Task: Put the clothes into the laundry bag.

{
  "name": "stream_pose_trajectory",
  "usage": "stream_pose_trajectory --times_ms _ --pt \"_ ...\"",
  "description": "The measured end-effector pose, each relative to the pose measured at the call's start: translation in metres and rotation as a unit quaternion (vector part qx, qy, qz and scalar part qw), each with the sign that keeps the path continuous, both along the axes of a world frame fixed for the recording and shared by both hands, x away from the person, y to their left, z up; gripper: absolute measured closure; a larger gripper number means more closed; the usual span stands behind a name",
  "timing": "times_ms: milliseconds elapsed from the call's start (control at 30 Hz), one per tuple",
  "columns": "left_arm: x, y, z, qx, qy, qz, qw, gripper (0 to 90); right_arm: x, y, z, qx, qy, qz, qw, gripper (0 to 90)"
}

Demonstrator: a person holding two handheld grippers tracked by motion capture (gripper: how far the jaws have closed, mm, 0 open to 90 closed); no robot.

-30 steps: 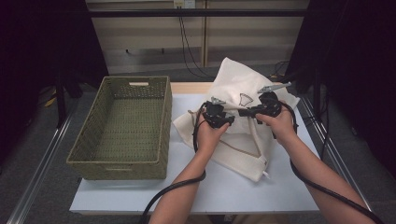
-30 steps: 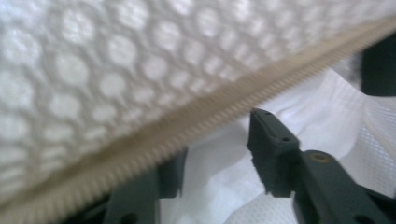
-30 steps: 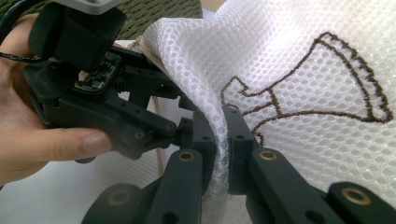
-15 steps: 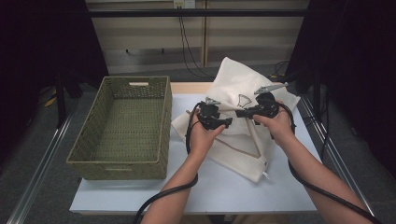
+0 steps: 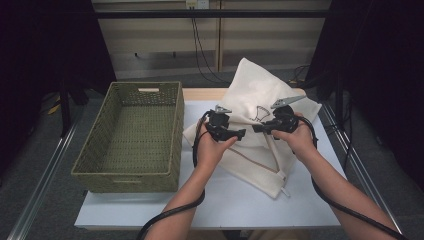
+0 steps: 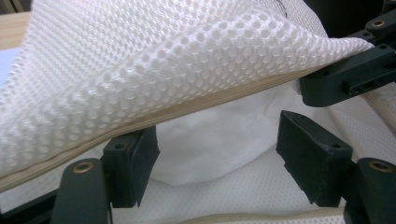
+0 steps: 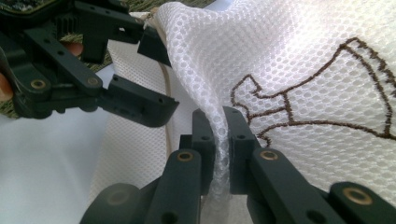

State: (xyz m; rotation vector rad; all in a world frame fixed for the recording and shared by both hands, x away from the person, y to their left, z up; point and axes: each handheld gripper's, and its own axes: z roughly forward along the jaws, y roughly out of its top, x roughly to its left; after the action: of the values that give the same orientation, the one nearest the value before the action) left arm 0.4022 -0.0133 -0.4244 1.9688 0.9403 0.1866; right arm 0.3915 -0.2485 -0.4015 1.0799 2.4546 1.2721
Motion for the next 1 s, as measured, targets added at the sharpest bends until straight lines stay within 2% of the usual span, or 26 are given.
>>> stream_pose_trajectory --times_ms 167,267,400,467,500,600,867,900,933,1000 --pt "0.0 0.003 0.001 0.001 0.012 -0.005 0.9999 26.2 -0.001 -0.001 -0.003 -0.004 0.003 -0.001 1.0 85.1" --pt "-0.002 0.003 0.002 0.006 0.008 -0.008 0.9999 23.6 -0.001 0.0 -0.006 -0.005 0.008 -0.002 1.0 84.8" --pt "-0.003 0.005 0.003 0.004 0.004 0.0 1.0 21.6 -0.001 0.002 -0.009 -0.016 0.002 -0.002 0.9999 83.8" --pt "-0.004 0.007 0.003 0.015 0.005 -0.004 0.9999 21.4 -0.001 0.004 -0.011 -0.019 0.001 0.005 0.9998 83.3" --pt "-0.005 0.008 0.003 0.009 0.008 -0.002 0.9999 21.0 -0.001 0.004 -0.012 -0.023 0.001 0.005 0.9997 82.8" --pt "-0.006 0.01 0.004 0.016 0.005 -0.005 0.9998 20.0 -0.002 0.006 -0.015 -0.022 0.007 0.006 0.9997 81.0" --pt "-0.013 0.017 0.008 0.023 0.002 -0.004 0.9997 15.8 -0.004 0.007 -0.019 -0.023 -0.001 0.002 0.9997 78.8" --pt "-0.014 0.018 0.007 0.016 -0.003 -0.003 0.9999 15.8 -0.004 0.008 -0.02 -0.024 0.0 0.003 0.9997 78.3" --pt "-0.015 0.019 0.008 0.021 -0.003 -0.005 0.9998 15.7 -0.004 0.008 -0.02 -0.021 -0.001 0.002 0.9998 77.6" --pt "-0.017 0.021 0.009 0.016 -0.009 0.0 0.9998 14.6 -0.005 0.007 -0.02 -0.018 0.0 0.0 0.9998 77.3"
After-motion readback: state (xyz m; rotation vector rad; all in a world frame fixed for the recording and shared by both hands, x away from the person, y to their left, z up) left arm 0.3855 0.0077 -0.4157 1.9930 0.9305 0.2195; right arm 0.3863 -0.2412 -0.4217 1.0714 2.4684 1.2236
